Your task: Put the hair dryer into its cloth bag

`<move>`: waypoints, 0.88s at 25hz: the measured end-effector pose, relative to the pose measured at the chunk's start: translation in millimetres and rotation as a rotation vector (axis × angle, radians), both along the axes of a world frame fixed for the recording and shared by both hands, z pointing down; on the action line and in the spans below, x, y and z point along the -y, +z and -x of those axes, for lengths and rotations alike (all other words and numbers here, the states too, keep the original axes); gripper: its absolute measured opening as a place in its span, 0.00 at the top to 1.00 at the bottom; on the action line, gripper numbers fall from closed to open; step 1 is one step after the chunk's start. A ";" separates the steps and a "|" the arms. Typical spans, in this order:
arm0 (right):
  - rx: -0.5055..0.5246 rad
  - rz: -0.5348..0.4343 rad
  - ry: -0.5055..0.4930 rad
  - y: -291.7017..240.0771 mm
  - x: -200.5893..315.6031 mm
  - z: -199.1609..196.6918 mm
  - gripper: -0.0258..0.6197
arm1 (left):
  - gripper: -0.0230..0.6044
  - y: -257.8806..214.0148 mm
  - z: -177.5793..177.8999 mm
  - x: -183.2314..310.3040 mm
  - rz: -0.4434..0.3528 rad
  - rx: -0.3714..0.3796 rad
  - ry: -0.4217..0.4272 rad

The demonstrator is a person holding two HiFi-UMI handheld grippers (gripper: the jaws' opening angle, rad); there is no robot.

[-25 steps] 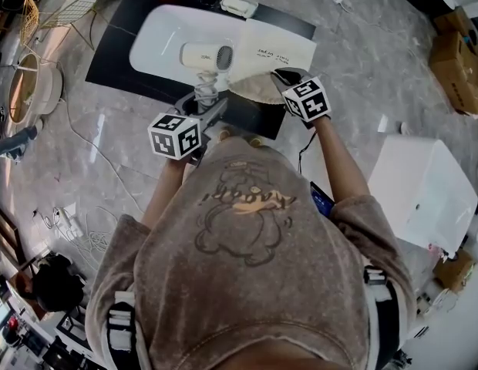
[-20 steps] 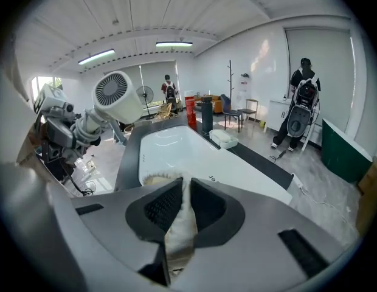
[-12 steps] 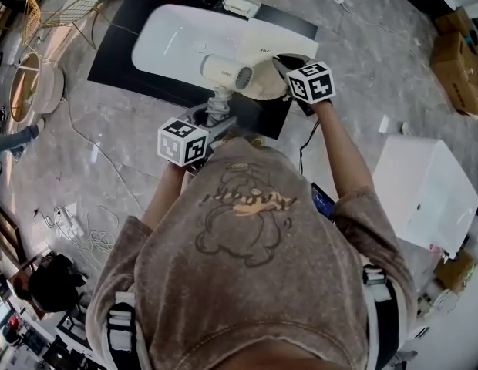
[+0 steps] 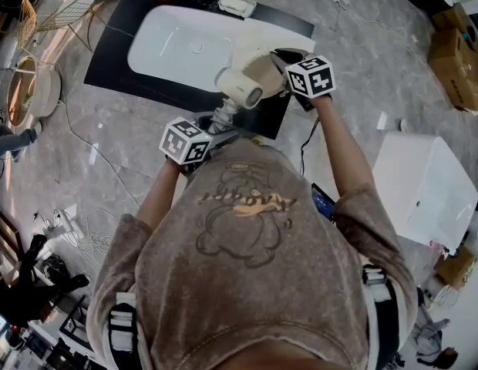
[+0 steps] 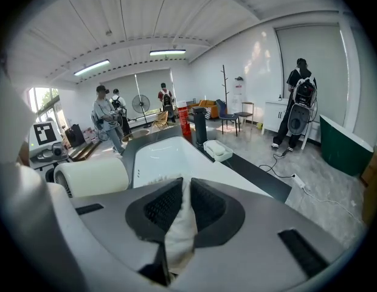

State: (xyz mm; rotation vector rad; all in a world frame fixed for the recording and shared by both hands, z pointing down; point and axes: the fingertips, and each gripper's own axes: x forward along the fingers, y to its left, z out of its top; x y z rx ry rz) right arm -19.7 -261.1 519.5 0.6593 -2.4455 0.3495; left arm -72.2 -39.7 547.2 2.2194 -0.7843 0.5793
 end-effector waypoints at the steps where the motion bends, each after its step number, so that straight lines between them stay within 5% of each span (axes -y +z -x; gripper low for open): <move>1: 0.002 0.002 0.000 -0.3 -0.4 -0.1 0.89 | 0.55 2.3 -0.6 -0.3 0.008 0.002 0.008; 22: 0.044 0.022 0.027 -7.5 7.6 -1.3 0.89 | 0.55 12.6 -44.0 5.6 0.051 -0.014 0.170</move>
